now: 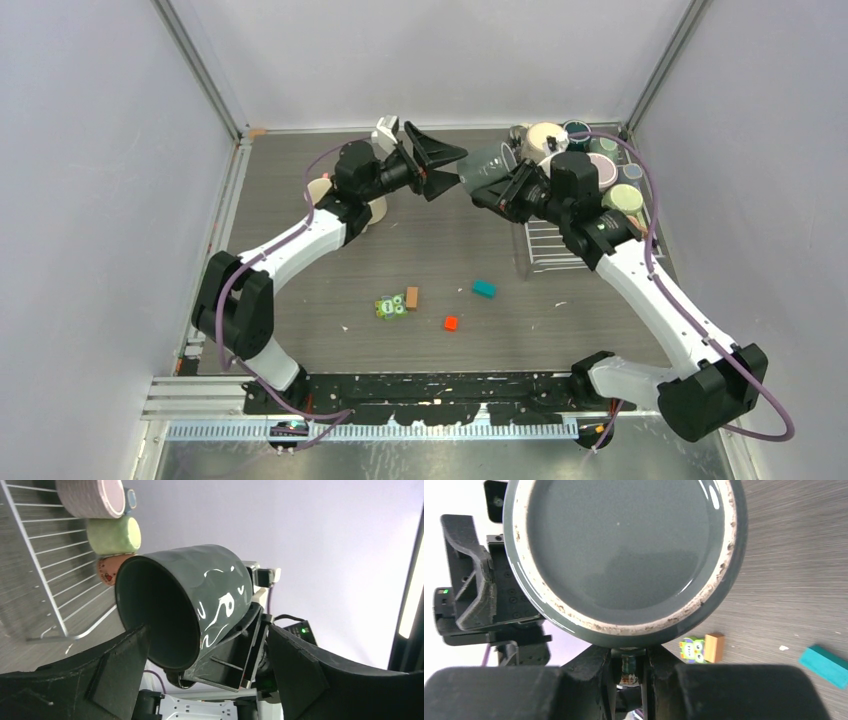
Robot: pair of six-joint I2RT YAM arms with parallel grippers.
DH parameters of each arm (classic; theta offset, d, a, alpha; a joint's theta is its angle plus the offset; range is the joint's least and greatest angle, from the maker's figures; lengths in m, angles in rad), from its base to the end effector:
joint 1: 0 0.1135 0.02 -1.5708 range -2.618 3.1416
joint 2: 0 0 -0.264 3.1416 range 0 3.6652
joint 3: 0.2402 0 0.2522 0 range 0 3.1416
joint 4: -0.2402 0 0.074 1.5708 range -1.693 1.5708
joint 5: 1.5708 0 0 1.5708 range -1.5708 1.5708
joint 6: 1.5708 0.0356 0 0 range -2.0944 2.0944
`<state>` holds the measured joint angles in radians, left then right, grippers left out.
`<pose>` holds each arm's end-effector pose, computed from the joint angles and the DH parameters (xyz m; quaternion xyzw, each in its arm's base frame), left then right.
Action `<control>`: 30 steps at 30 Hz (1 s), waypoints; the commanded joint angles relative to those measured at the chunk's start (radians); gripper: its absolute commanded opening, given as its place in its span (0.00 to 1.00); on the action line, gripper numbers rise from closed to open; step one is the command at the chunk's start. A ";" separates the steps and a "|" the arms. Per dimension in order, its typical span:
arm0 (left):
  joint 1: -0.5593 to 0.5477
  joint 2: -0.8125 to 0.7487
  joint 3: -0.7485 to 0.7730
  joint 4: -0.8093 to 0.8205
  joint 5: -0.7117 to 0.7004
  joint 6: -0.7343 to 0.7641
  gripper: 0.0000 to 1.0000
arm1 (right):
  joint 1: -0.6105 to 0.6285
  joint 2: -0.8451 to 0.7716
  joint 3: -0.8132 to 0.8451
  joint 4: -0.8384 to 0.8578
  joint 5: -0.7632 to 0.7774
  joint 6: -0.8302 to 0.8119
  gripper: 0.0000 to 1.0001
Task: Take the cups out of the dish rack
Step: Unload the cup from the dish rack, then place the cup at the center of the board.
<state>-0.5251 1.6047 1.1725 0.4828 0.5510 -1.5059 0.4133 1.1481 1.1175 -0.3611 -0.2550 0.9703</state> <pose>0.3201 -0.2070 0.3345 -0.1383 0.6777 -0.6915 0.2084 0.2332 0.1121 0.3653 0.1587 0.8121 0.4332 0.3573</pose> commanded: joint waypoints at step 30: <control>0.031 -0.106 0.032 0.081 0.076 -0.096 0.00 | 0.005 0.096 -0.119 0.661 -0.389 0.268 0.01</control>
<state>-0.4969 1.5650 1.1572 0.6220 0.6041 -1.6543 0.4133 1.2594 0.9817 0.2028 -0.6235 1.2839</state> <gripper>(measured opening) 0.120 0.235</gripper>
